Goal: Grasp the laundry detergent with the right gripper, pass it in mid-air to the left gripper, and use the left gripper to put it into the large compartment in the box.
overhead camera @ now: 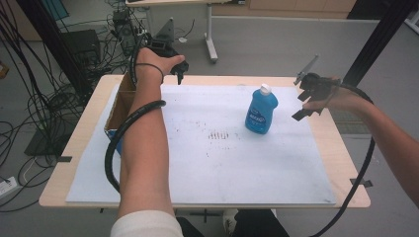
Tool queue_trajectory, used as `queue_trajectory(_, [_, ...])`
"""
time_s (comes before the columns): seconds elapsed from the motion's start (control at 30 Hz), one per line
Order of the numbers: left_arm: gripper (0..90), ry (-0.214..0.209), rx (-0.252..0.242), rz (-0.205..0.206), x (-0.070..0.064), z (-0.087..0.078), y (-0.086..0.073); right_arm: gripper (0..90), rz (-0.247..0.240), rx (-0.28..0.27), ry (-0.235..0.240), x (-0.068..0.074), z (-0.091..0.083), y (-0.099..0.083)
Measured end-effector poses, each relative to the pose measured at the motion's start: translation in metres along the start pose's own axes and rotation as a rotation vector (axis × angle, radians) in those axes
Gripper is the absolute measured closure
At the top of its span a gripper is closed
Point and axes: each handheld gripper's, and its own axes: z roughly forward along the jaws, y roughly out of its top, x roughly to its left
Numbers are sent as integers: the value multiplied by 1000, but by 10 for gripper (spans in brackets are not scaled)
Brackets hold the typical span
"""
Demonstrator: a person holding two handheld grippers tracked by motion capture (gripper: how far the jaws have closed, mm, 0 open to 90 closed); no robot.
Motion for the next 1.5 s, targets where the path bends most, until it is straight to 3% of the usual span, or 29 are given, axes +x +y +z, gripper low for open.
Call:
queue_trajectory(0.57, [70, 2, 1, 1, 3, 2, -1, 43, 66, -80, -13, 10, 38, -16])
queue_trajectory(0.8, [70, 4, 4, 1, 3, 4, 0, 41, 100, -152, -37, 12, 51, -18])
queue_trajectory(1.0, [70, 7, 8, 2, 3, 7, 0, 39, 114, -200, -62, 15, 63, -17])
queue_trajectory(1.27, [70, 9, 10, 1, 3, 7, 0, 37, 107, -252, -93, 18, 66, -8])
queue_trajectory(1.5, [70, 15, 11, 0, 3, 6, -1, 38, 137, -311, -103, 20, 74, -4])
